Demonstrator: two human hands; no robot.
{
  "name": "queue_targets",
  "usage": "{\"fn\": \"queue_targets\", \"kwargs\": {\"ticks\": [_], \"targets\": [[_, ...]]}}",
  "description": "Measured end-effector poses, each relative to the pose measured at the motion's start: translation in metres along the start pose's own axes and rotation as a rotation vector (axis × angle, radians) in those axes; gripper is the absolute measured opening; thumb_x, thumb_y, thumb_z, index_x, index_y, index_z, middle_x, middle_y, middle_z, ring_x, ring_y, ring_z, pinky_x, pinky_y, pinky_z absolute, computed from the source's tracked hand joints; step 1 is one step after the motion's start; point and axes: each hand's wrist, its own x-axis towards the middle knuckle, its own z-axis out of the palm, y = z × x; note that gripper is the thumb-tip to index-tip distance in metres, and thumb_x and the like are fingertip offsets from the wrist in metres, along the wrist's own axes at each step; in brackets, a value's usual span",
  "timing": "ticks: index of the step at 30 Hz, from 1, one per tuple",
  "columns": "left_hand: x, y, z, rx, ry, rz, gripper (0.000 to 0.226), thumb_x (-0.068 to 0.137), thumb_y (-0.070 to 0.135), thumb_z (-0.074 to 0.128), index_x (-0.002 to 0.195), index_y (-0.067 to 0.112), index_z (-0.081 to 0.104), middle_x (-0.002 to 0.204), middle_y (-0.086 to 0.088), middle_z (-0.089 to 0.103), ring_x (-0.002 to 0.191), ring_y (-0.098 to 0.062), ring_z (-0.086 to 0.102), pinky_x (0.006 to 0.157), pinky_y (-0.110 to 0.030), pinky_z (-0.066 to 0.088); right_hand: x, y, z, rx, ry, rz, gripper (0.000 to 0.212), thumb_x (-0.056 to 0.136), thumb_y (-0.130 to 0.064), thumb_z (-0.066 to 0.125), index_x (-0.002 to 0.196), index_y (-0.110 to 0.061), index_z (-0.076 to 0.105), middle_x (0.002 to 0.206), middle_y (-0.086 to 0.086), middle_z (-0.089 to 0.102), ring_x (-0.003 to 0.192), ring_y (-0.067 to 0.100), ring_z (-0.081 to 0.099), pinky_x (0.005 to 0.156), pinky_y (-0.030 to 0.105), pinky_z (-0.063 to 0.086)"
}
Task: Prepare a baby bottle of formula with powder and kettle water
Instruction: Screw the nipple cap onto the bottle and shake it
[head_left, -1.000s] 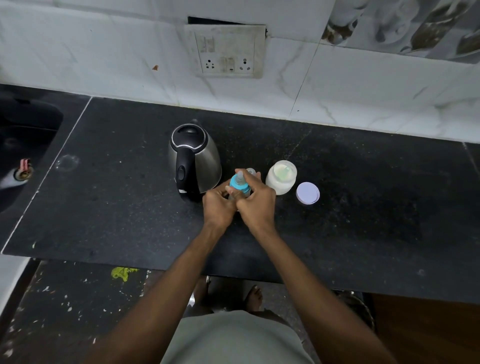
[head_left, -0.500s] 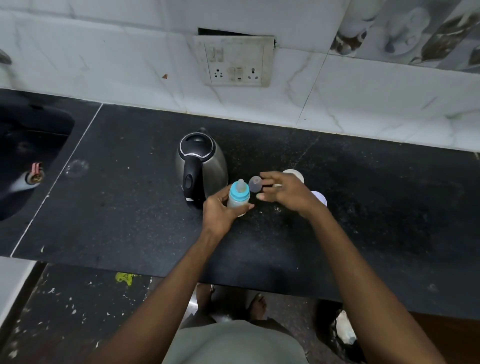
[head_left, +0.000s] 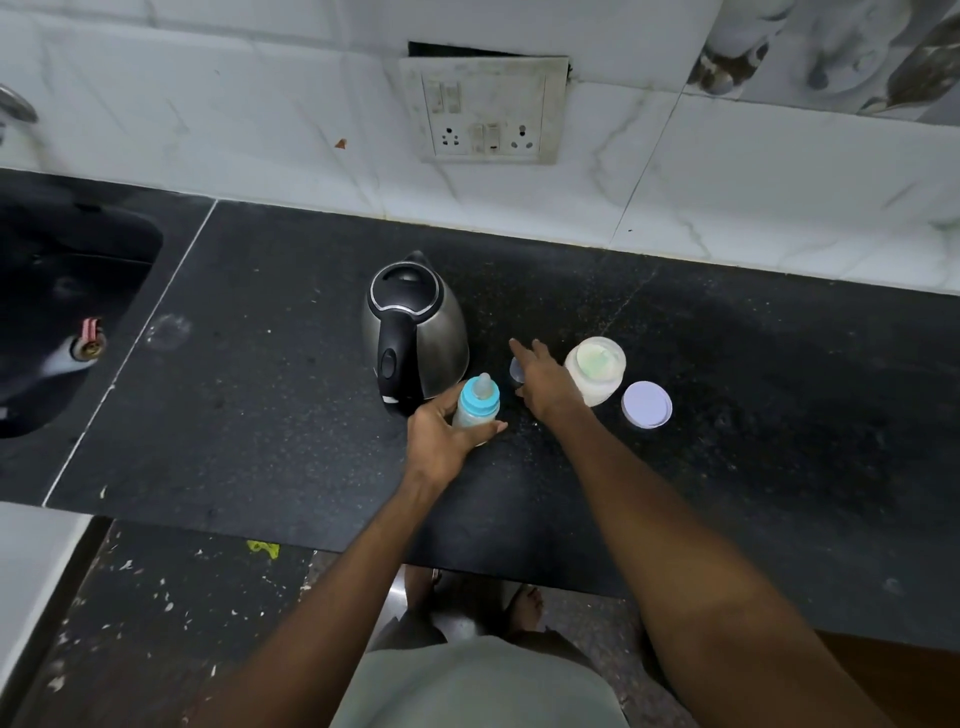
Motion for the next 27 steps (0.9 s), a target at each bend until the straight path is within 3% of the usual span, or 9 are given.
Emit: {"fn": "queue_targets", "kwargs": {"ticks": [3, 6, 10, 14, 16, 20, 22, 27], "targets": [[-0.001, 0.001, -0.002, 0.009, -0.006, 0.003, 0.069, 0.073, 0.010, 0.094, 0.135, 0.018, 0.067, 0.119, 0.014, 0.073, 0.109, 0.008, 0.066, 0.094, -0.011, 0.053, -0.006, -0.004, 0.006, -0.080, 0.055, -0.012, 0.066, 0.097, -0.003, 0.063, 0.156, -0.014, 0.036, 0.151, 0.021, 0.040, 0.117, 0.039, 0.065, 0.097, 0.045, 0.055], [0.000, 0.001, -0.001, 0.022, -0.011, 0.017, 0.071, 0.073, 0.012, 0.094, 0.137, 0.018, 0.066, 0.122, 0.014, 0.071, 0.110, 0.010, 0.064, 0.091, -0.006, 0.051, -0.011, -0.011, 0.003, -0.068, 0.101, 0.002, 0.055, 0.097, -0.006, 0.064, 0.147, -0.014, 0.044, 0.138, 0.019, 0.049, 0.110, 0.041, 0.066, 0.092, 0.048, 0.057], [0.001, 0.004, 0.001, 0.002, -0.001, 0.007, 0.066, 0.071, 0.014, 0.096, 0.130, 0.026, 0.070, 0.115, 0.018, 0.075, 0.105, 0.008, 0.068, 0.090, -0.009, 0.053, -0.015, -0.018, -0.026, 0.382, 0.195, -0.003, 0.058, 0.087, -0.019, 0.081, 0.138, -0.017, 0.054, 0.130, 0.011, 0.064, 0.114, 0.029, 0.066, 0.099, 0.046, 0.055], [0.002, 0.005, 0.004, -0.028, 0.000, 0.010, 0.062, 0.070, 0.012, 0.097, 0.122, 0.033, 0.071, 0.107, 0.020, 0.077, 0.103, 0.001, 0.072, 0.091, -0.016, 0.056, -0.046, -0.018, -0.089, 0.716, 0.272, -0.078, 0.058, 0.078, -0.021, 0.091, 0.127, -0.014, 0.061, 0.115, -0.003, 0.070, 0.101, 0.009, 0.069, 0.089, 0.022, 0.058], [0.003, 0.005, 0.005, -0.029, -0.009, 0.013, 0.061, 0.070, 0.012, 0.096, 0.124, 0.026, 0.073, 0.109, 0.015, 0.079, 0.103, -0.002, 0.072, 0.091, -0.017, 0.056, -0.068, -0.017, -0.120, 0.740, 0.294, -0.146, 0.056, 0.078, -0.018, 0.091, 0.127, -0.015, 0.065, 0.116, -0.006, 0.070, 0.101, 0.005, 0.070, 0.088, 0.015, 0.056], [0.005, 0.012, 0.010, -0.023, -0.027, 0.024, 0.060, 0.070, 0.013, 0.097, 0.126, 0.016, 0.075, 0.108, 0.010, 0.080, 0.094, 0.006, 0.070, 0.085, -0.012, 0.054, -0.106, -0.022, -0.154, 0.778, 0.224, -0.287, 0.055, 0.080, -0.011, 0.088, 0.131, -0.019, 0.068, 0.123, -0.003, 0.072, 0.104, 0.006, 0.074, 0.092, 0.022, 0.059], [0.006, 0.015, 0.013, -0.018, -0.032, 0.032, 0.057, 0.070, 0.012, 0.097, 0.123, 0.014, 0.076, 0.101, 0.012, 0.080, 0.087, 0.010, 0.068, 0.080, -0.009, 0.051, -0.117, -0.027, -0.155, 0.783, 0.171, -0.333, 0.056, 0.081, -0.007, 0.087, 0.133, -0.019, 0.069, 0.126, -0.003, 0.072, 0.107, 0.007, 0.074, 0.093, 0.021, 0.058], [0.002, 0.028, 0.018, -0.026, -0.047, 0.052, 0.049, 0.071, 0.015, 0.096, 0.116, 0.017, 0.078, 0.096, 0.007, 0.082, 0.087, 0.001, 0.074, 0.075, -0.014, 0.055, -0.118, -0.030, -0.140, 0.590, 0.172, -0.364, 0.055, 0.085, -0.001, 0.081, 0.136, -0.017, 0.068, 0.128, -0.002, 0.069, 0.113, 0.009, 0.070, 0.100, 0.026, 0.057]]}}
